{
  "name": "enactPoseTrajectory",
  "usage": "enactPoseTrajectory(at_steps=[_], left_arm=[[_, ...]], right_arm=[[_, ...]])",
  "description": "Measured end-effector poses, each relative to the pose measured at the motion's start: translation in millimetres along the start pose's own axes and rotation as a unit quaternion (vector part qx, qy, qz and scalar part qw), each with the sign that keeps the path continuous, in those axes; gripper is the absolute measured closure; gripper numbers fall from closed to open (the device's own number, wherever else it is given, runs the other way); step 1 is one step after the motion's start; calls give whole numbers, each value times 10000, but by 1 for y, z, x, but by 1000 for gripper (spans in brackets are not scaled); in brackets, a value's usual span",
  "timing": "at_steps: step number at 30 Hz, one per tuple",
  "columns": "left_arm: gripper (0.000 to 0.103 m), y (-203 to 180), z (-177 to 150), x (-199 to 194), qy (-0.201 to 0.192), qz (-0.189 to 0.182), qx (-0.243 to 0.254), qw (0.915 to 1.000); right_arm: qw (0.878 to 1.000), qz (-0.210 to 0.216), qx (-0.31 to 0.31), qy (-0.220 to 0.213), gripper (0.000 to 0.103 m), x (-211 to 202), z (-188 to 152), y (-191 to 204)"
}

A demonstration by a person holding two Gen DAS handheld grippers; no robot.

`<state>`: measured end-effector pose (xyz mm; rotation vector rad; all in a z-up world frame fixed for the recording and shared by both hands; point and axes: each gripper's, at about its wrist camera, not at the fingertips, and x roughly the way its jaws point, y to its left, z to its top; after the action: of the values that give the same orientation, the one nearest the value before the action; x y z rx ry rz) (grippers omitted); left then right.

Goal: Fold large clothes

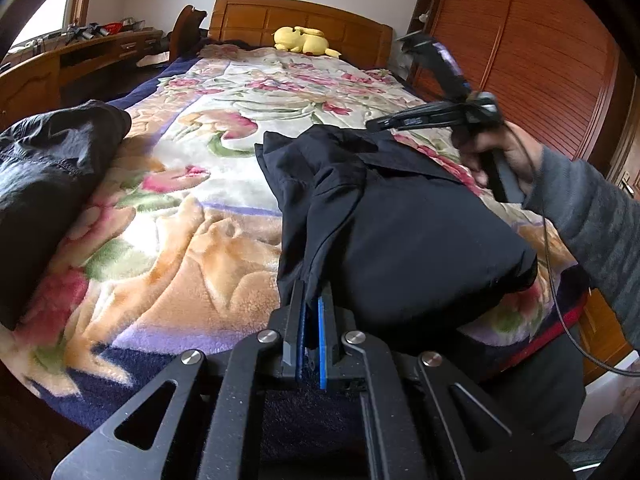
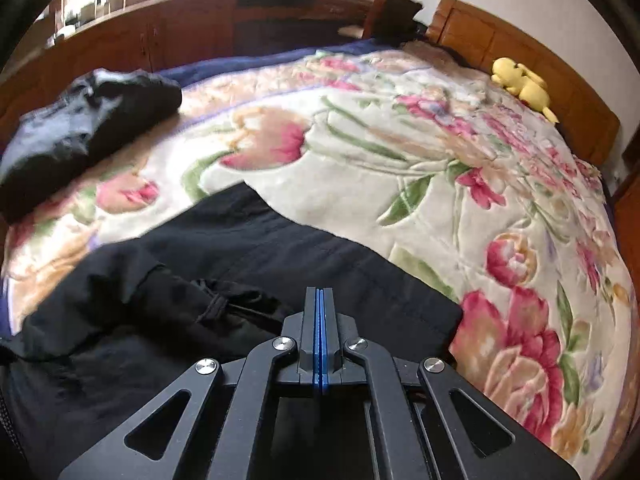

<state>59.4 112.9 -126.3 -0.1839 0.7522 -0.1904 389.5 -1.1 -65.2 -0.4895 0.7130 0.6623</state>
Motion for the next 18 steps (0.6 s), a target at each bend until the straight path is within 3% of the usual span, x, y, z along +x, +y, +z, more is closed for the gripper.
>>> enactPoseTrajectory(at_steps=[2, 6, 8, 11, 14, 18], left_arm=[[99, -1, 0, 0, 10, 30, 13, 10000], [99, -3, 1, 1, 7, 84, -7, 10000], [99, -3, 1, 0, 24, 94, -7, 10000], [99, -3, 1, -4, 37, 148, 25, 9999], [98, 3, 1, -8, 109, 101, -62, 9999], [94, 4, -3, -18, 218, 148, -37, 9996]], right_arm=[[9992, 367, -35, -129, 103, -17, -2, 7], [9935, 1047, -400, -173, 80, -42, -5, 47], [9870, 1484, -611, 21, 80, -42, -8, 67], [9831, 1397, -1056, 532, 80, -19, -16, 93], [9849, 1231, -670, 1021, 80, 20, -17, 85], [9858, 1210, -649, 963, 80, 27, -19, 81]])
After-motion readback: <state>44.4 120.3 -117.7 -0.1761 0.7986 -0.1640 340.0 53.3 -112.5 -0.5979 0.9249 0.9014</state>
